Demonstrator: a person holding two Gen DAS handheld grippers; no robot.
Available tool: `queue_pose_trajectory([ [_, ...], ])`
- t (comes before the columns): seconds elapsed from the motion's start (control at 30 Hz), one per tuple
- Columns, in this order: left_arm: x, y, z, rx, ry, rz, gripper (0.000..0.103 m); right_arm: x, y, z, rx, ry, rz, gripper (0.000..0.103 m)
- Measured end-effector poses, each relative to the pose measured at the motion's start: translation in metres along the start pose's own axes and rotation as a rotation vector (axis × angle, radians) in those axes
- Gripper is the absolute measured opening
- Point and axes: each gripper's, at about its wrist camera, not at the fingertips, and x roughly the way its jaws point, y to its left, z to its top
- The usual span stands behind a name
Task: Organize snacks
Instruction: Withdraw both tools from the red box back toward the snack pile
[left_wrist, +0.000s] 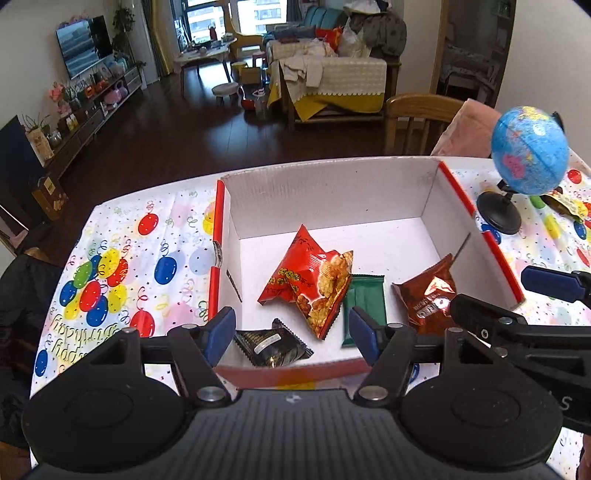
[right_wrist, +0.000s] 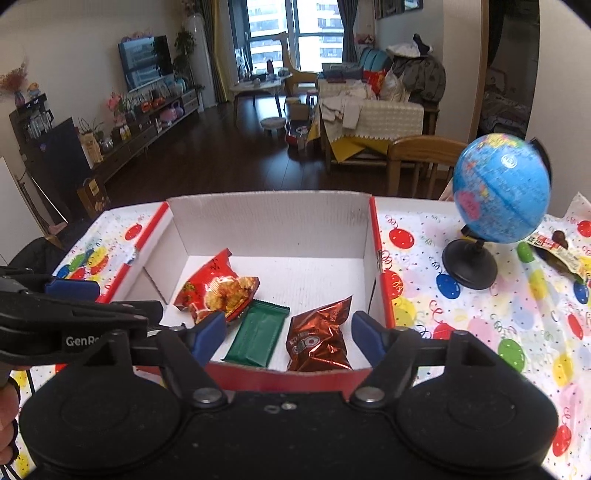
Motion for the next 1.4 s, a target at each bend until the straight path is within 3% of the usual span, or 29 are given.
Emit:
queue_pose_trajectory([
  [0.37, -0.05, 0.008, -0.019, 0.003, -0.05, -0.006, 0.067, -0.048, 0.013, -0.015, 0.042, -0.065, 0.014, 0.086],
  [0.83, -0.113, 0.028, -0.06, -0.013, -0.097, -0.093, 0.068, -0.118, 0.039, -0.045, 0.038, -0.149, 0.027, 0.091],
  [1.0, -0.128, 0.037, -0.08, -0.02, -0.1, -0.125, 0.083, -0.132, 0.045, -0.062, 0.048, -0.157, 0.022, 0.092],
  [1.2, -0.139, 0.045, -0.103, -0.026, -0.106, -0.151, 0.085, -0.143, 0.054, -0.087, 0.06, -0.157, 0.002, 0.093],
  [1.4, -0.141, 0.055, -0.127, -0.051, -0.099, -0.199, 0.1, -0.146, 0.054, -0.112, 0.128, -0.14, -0.011, 0.093],
])
